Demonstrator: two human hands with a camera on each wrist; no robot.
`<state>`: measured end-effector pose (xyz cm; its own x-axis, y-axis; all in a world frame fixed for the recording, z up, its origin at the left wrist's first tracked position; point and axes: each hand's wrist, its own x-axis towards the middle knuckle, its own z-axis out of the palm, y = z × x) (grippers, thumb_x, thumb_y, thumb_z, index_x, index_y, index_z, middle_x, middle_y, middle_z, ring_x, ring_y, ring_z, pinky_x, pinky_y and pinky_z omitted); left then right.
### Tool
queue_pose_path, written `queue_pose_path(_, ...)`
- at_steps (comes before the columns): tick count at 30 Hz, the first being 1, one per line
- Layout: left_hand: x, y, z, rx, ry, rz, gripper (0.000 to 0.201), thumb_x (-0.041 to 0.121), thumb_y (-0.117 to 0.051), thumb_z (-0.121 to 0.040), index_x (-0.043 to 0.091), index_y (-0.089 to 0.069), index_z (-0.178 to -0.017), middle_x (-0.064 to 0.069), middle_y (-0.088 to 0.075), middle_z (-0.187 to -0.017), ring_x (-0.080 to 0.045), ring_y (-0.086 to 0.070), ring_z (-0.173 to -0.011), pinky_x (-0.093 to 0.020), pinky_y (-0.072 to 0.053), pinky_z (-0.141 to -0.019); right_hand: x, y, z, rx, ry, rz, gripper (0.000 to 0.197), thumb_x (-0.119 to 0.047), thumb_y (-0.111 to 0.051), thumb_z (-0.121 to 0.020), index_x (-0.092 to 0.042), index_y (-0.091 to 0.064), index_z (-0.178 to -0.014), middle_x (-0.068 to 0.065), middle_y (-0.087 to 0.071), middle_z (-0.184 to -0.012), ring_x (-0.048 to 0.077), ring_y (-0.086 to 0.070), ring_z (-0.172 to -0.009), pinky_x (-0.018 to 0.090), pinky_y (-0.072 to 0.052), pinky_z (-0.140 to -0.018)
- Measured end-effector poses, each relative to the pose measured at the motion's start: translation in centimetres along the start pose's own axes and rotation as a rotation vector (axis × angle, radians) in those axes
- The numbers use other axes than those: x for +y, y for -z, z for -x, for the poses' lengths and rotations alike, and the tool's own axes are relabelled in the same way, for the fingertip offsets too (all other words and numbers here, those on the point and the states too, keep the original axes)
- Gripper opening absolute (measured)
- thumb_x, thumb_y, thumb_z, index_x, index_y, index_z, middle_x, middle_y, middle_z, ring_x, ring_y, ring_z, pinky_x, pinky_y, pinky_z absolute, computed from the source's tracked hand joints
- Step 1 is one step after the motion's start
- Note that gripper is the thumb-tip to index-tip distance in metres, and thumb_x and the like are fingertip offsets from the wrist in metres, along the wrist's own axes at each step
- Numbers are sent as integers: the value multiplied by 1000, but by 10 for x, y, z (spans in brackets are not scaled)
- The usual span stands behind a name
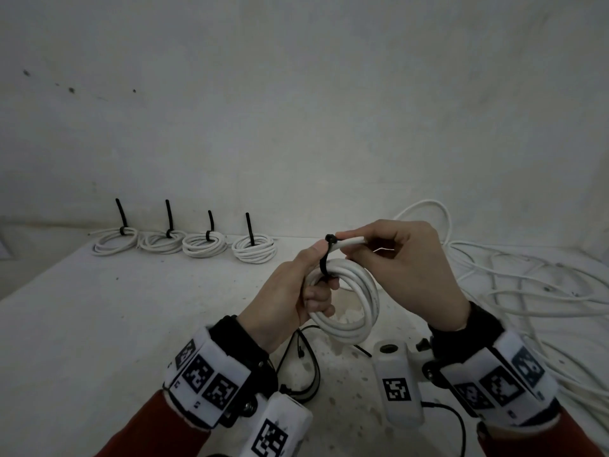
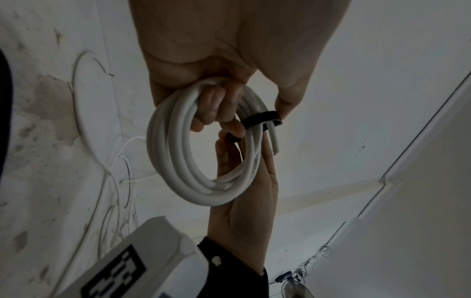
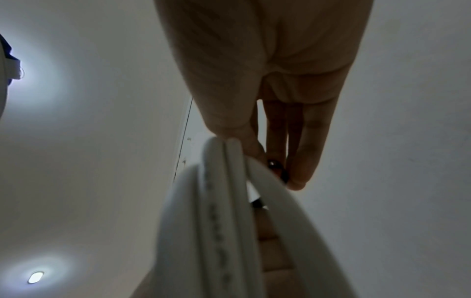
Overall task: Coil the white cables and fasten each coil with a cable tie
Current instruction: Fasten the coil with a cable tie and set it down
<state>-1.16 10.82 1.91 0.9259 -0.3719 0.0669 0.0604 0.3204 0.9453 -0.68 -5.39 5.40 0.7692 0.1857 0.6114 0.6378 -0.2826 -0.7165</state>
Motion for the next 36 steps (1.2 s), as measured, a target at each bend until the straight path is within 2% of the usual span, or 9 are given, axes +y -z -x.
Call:
queue_pose_path(5, 1, -3, 1, -10, 31, 6, 48, 55, -49, -79, 10, -58, -66, 2, -21, -51, -11, -26, -43, -27, -41, -57, 0, 2, 0, -22, 33, 18, 29, 5, -70, -79, -21, -77, -89, -3, -74, -80, 11, -70, -72, 25, -56, -67)
queue_pose_path(8, 3, -4, 2, -11, 48, 8, 49, 53, -45, -78, 8, -57, -65, 3, -25, -48, -11, -26, -43, -25, -42, -55, 1, 0, 0, -32, 51, 34, 35, 7, -71, -78, -25, -76, -92, -3, -70, -90, 11, -68, -78, 19, -53, -67)
queue_pose_path(11, 6, -4, 3, -19, 59, 21, 47, 52, -45, -77, 8, -56, -65, 5, -28, -45, -11, -26, -43, -24, -42, -55, 2, -5, 1, 21, 98, 42, 41, 7, -69, -79, -31, -75, -93, -3, -66, -87, 10, -65, -75, 14, -49, -65)
queue_pose_path(16, 7, -4, 4, -10, 58, 19, 46, 50, -46, -76, 9, -58, -62, 5, -27, -46, -11, -26, -43, -25, -41, -55, -3, -9, 5, 100, 146, -12, 37, 10, -70, -75, -25, -73, -86, -7, -69, -77, 9, -68, -73, 17, -52, -67)
queue_pose_path(19, 2, -4, 4, -33, 80, 57, 41, 48, -52, -75, 13, -61, -56, 5, -25, -47, -10, -26, -43, -27, -39, -57, -10, -16, 9, 108, 144, -56, 31, 11, -70, -75, -19, -63, -80, -5, -69, -76, 12, -69, -75, 25, -55, -69)
queue_pose_path(25, 3, -6, 3, 37, -55, -22, 35, 45, -54, -78, 20, -64, -56, 9, -39, -45, -7, -27, -43, -23, -38, -54, -16, -11, 6, 106, -22, -267, 44, 13, -72, -70, -18, -53, -96, 7, -71, -85, 21, -71, -78, 33, -58, -70)
queue_pose_path(27, 4, -6, 3, 48, -87, -52, 33, 43, -53, -79, 21, -67, -57, 7, -44, -46, -5, -27, -42, -21, -36, -52, -17, -11, 6, 111, -51, -238, 50, 11, -74, -68, -20, -51, -100, 7, -72, -80, 20, -71, -76, 35, -58, -68)
queue_pose_path(31, 5, -7, 4, 54, -97, -50, 34, 39, -50, -80, 22, -67, -56, 8, -48, -50, -5, -28, -42, -21, -34, -51, -17, -16, 9, 173, 0, -220, 49, 16, -67, -70, -20, -48, -97, 7, -71, -73, 16, -71, -72, 25, -55, -63)
queue_pose_path(36, 6, -14, 9, 80, -199, -122, 35, 34, -46, -81, 26, -66, -53, 11, -44, -45, -2, -36, -39, -27, -32, -57, -20, -24, 17, 223, 127, -279, 40, 12, -72, -73, -17, -47, -87, 9, -70, -77, 19, -72, -78, 31, -57, -65)
